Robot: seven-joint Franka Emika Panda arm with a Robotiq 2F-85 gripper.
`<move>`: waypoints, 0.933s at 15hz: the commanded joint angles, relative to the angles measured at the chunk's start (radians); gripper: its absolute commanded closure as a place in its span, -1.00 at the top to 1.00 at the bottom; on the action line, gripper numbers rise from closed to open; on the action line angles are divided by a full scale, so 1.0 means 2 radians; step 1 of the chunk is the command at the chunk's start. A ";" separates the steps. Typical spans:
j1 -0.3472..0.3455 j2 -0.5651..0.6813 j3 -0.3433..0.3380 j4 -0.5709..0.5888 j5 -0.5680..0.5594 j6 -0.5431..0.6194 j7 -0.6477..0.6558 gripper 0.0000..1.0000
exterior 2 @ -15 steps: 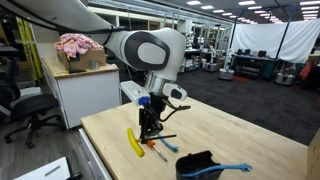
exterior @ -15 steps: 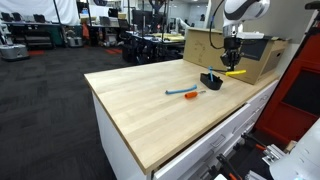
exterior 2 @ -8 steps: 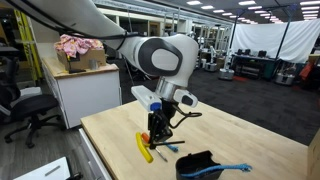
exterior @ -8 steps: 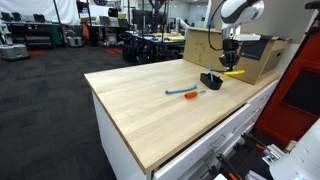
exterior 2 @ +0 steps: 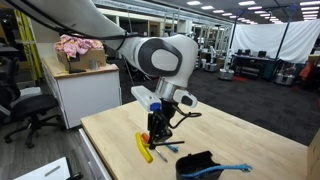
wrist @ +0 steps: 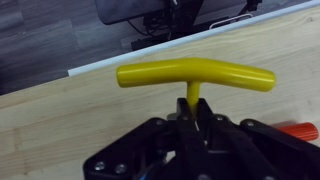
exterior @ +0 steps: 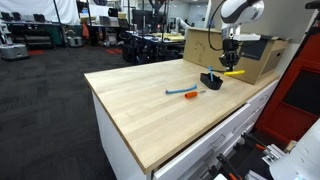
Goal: Put the yellow object inside the black bowl
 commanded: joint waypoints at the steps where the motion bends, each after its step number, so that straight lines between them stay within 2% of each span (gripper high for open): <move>1: -0.007 0.027 0.003 0.025 0.009 -0.017 0.008 -0.94; 7: -0.014 0.083 -0.002 0.078 0.045 -0.024 0.034 -0.94; 14: -0.045 0.197 -0.014 0.210 0.050 -0.130 0.021 -0.94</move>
